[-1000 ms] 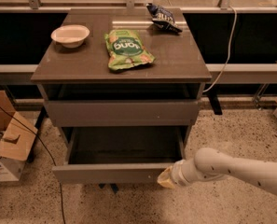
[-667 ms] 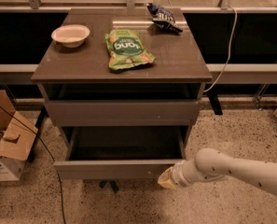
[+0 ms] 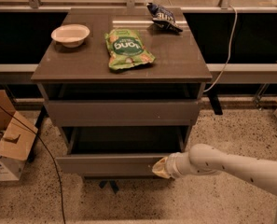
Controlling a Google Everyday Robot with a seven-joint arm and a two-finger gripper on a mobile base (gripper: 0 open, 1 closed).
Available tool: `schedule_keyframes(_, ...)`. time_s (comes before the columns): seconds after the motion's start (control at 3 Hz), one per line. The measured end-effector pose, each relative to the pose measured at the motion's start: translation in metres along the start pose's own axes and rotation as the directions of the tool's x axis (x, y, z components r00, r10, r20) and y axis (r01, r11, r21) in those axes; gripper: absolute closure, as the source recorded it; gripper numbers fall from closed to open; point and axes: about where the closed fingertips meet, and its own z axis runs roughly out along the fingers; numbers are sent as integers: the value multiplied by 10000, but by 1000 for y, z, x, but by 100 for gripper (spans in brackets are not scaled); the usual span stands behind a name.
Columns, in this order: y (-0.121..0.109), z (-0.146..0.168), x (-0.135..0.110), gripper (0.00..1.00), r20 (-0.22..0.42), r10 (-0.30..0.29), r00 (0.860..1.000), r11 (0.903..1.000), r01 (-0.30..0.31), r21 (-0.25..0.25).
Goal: Close middle drawer
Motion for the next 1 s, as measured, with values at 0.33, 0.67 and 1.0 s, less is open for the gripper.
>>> schedule_keyframes(0.33,-22,2,-18,98,405,-368,9985,9977,343,589)
schedule_keyframes(0.67,-32,1,-27,76,614,-543,9966,9950,489,870)
schedule_keyframes(1.0,-38,2,-35,45,754,-638,9951,9933,560,1014)
